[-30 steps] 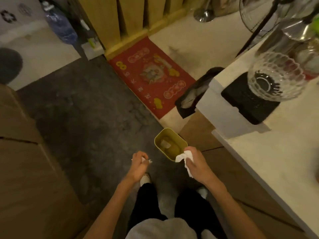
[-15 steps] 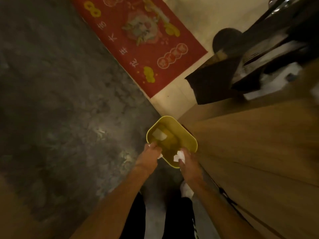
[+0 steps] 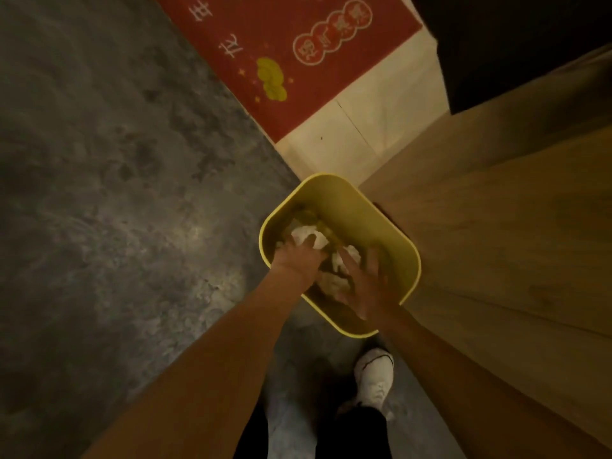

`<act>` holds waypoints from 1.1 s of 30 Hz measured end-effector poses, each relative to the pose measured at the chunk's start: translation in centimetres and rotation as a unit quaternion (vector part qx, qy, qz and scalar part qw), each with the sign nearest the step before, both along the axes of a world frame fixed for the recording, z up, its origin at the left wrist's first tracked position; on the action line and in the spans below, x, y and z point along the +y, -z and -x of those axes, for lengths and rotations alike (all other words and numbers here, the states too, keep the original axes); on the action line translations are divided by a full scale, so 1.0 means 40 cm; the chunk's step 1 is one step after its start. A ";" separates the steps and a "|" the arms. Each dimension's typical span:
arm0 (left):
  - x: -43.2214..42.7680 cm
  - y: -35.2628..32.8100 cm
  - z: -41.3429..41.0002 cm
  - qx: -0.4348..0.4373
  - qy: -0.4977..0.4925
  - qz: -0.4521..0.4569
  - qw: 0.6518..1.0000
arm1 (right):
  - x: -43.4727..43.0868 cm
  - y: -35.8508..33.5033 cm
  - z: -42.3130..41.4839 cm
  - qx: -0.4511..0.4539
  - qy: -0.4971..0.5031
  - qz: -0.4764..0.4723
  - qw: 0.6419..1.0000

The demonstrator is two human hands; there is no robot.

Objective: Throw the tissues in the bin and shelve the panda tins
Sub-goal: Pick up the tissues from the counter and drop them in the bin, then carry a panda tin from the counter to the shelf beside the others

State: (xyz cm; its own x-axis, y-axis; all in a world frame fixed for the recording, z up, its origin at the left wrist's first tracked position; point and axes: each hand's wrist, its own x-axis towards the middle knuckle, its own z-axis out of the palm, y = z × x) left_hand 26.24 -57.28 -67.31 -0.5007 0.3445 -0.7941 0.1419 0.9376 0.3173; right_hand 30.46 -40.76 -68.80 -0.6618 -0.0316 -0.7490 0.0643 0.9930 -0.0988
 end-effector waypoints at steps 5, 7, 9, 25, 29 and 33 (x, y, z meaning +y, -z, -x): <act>-0.069 -0.200 -0.025 0.103 -0.013 -0.011 0.995 | -0.010 -0.241 0.004 0.039 0.025 0.071 0.996; -0.119 -0.325 -0.038 0.104 -0.026 -0.006 0.994 | -0.019 -0.384 -0.007 0.054 0.031 0.068 0.996; -0.171 -0.474 -0.048 0.106 -0.024 -0.004 0.994 | -0.030 -0.542 -0.022 0.058 0.061 0.066 0.994; -0.073 -1.437 -0.334 0.188 0.192 0.013 0.963 | 0.102 -1.522 -0.455 0.165 0.218 0.043 0.961; 0.044 -1.531 -0.386 0.209 0.262 0.011 0.942 | 0.211 -1.581 -0.646 0.163 0.254 0.009 0.953; 0.187 -1.606 -0.421 0.232 0.359 -0.022 0.904 | 0.343 -1.619 -0.826 0.177 0.299 -0.025 0.937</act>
